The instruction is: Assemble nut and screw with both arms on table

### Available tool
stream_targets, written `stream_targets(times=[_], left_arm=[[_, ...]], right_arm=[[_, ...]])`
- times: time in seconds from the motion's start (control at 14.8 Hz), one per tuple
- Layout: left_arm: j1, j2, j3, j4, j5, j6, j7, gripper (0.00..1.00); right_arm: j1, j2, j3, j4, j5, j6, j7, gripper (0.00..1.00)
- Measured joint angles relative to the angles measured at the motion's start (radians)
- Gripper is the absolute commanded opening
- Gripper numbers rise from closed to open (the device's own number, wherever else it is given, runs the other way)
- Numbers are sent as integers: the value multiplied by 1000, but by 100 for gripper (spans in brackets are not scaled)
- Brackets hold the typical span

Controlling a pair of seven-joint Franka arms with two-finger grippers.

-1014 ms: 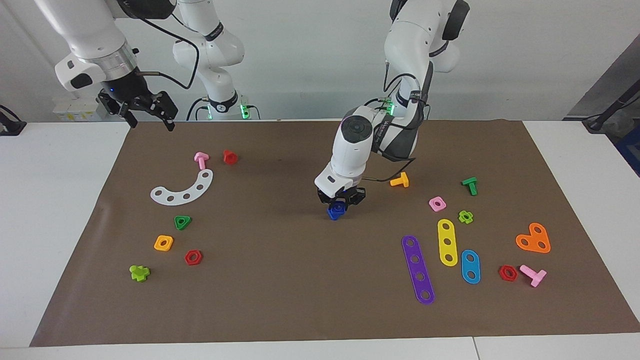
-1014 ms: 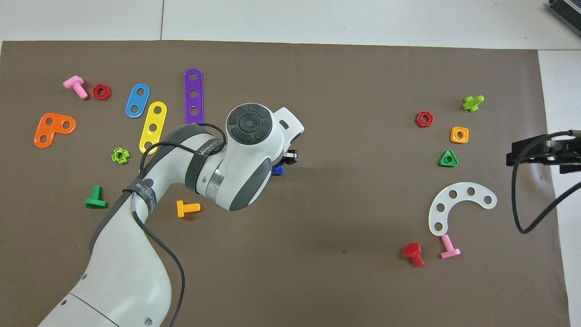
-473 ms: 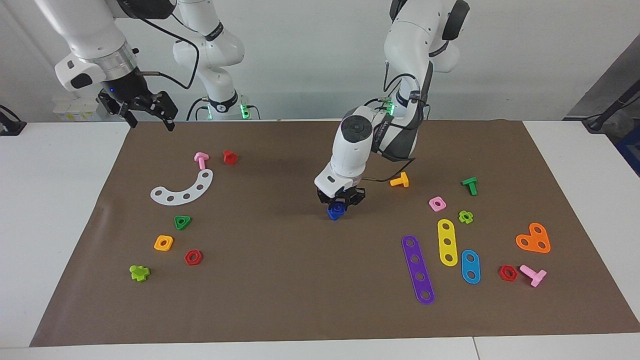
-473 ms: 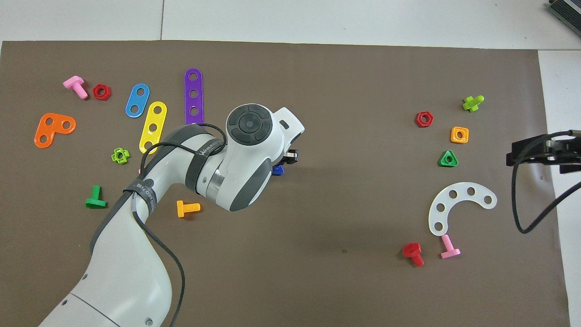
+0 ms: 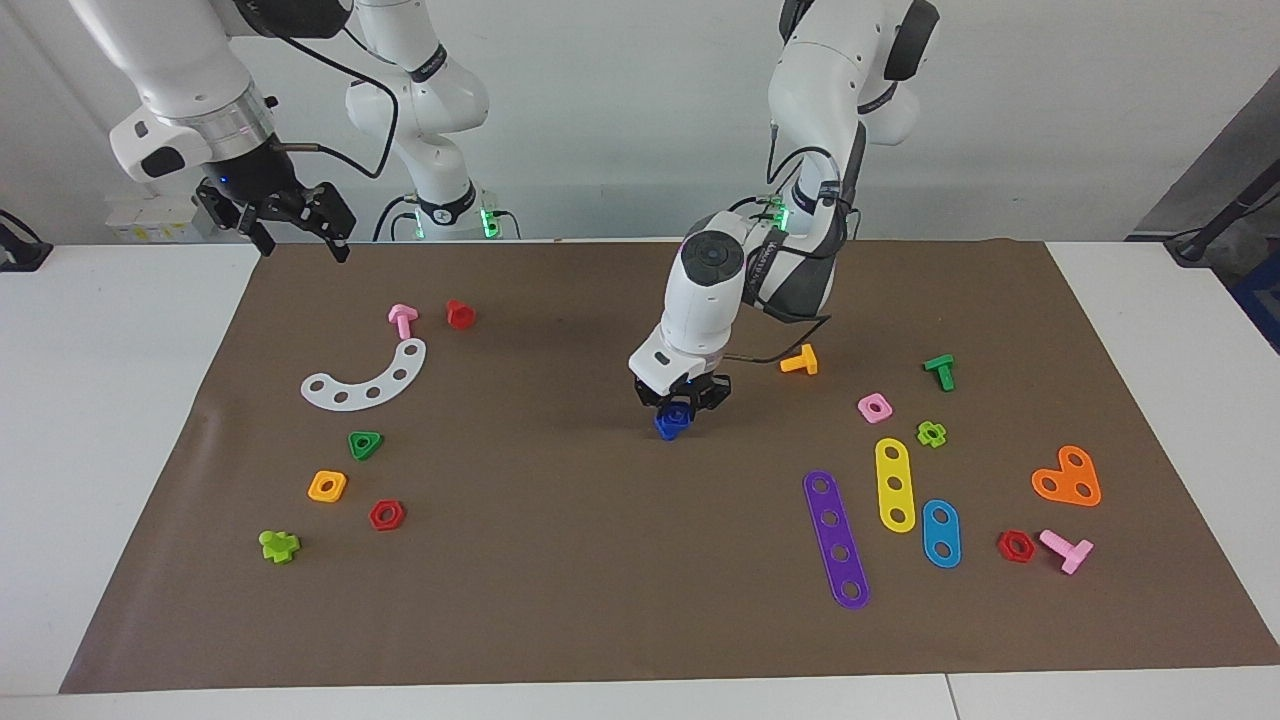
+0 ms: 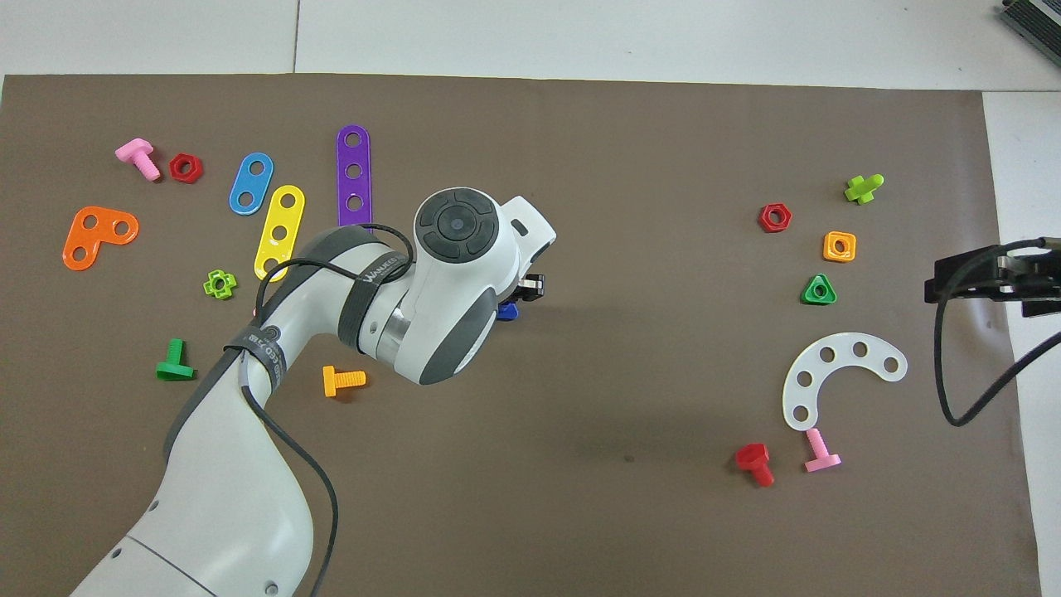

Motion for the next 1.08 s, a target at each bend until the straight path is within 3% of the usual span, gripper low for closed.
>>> stream_targets(times=[0.41, 1.08], left_arm=[[0, 0, 0, 22, -2, -45, -3, 9], [-2, 13, -1, 18, -8, 0, -4, 9]], right_arm=[[0, 0, 0, 0, 0, 0, 0, 100], [0, 0, 0, 0, 0, 0, 0, 100]])
